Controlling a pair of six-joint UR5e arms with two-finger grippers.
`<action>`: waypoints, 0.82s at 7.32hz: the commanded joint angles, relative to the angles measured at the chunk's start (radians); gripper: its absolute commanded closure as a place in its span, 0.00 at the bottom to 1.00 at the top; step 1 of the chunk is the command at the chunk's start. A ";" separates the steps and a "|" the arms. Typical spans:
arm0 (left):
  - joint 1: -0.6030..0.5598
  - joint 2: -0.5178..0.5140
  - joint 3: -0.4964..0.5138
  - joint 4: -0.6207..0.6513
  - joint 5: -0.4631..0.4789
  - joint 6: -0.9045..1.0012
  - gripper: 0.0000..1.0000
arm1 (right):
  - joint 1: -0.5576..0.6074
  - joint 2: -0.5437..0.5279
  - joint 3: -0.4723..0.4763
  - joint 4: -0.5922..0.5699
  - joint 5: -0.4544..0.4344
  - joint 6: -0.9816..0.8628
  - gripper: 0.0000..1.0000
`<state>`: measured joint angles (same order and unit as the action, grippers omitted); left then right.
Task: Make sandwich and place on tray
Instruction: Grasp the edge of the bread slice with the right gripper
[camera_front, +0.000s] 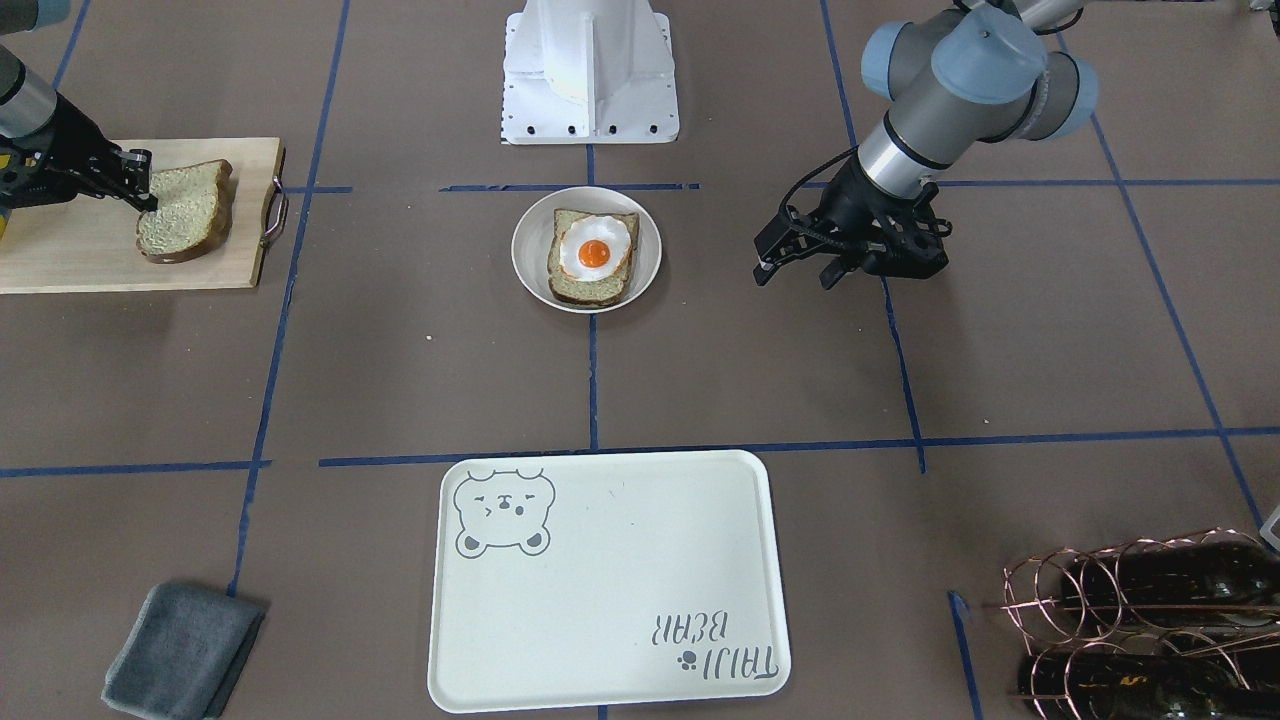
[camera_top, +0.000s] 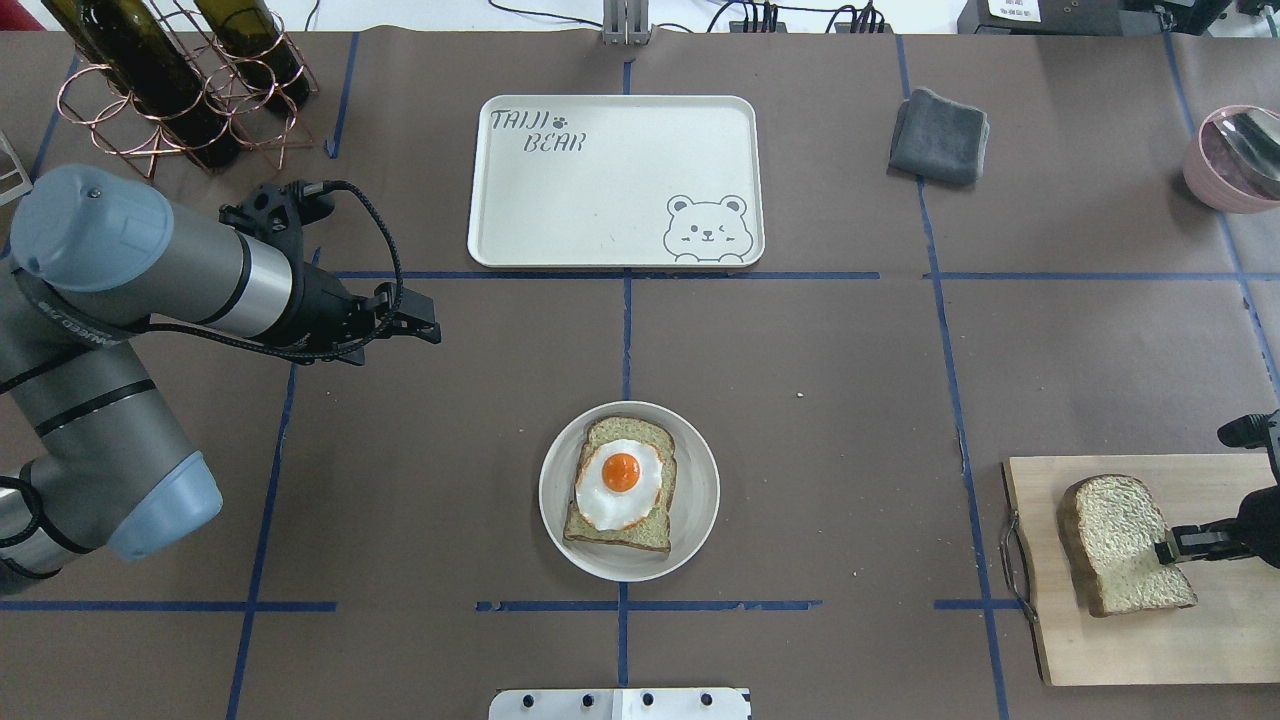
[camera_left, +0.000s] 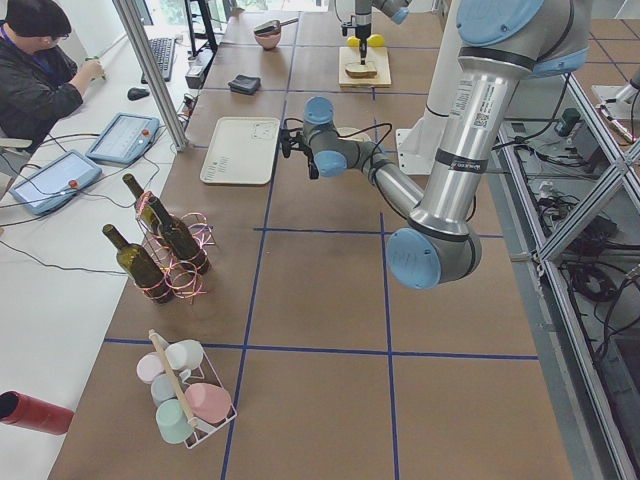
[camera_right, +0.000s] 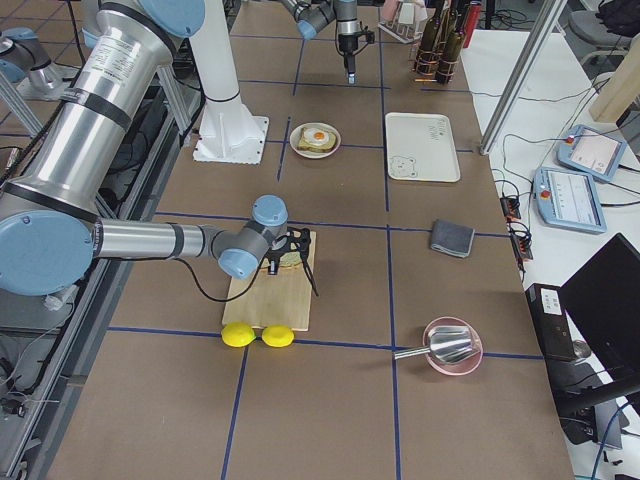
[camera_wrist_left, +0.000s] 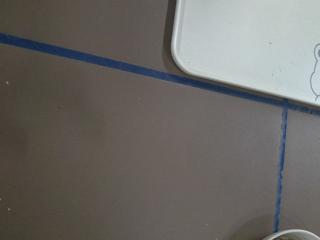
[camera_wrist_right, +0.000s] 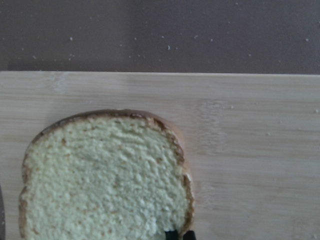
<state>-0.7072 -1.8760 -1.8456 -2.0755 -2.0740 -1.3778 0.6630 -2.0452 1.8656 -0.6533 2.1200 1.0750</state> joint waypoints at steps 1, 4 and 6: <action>-0.002 0.000 -0.001 0.000 0.000 0.000 0.00 | 0.000 0.003 0.000 0.001 0.000 -0.001 1.00; -0.003 0.000 -0.004 0.000 0.000 -0.001 0.00 | 0.027 -0.010 0.006 0.142 0.027 0.000 1.00; -0.003 0.003 -0.007 0.000 0.000 -0.001 0.00 | 0.125 -0.004 0.000 0.256 0.122 0.002 1.00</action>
<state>-0.7108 -1.8753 -1.8518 -2.0755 -2.0739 -1.3783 0.7289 -2.0525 1.8674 -0.4674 2.1861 1.0764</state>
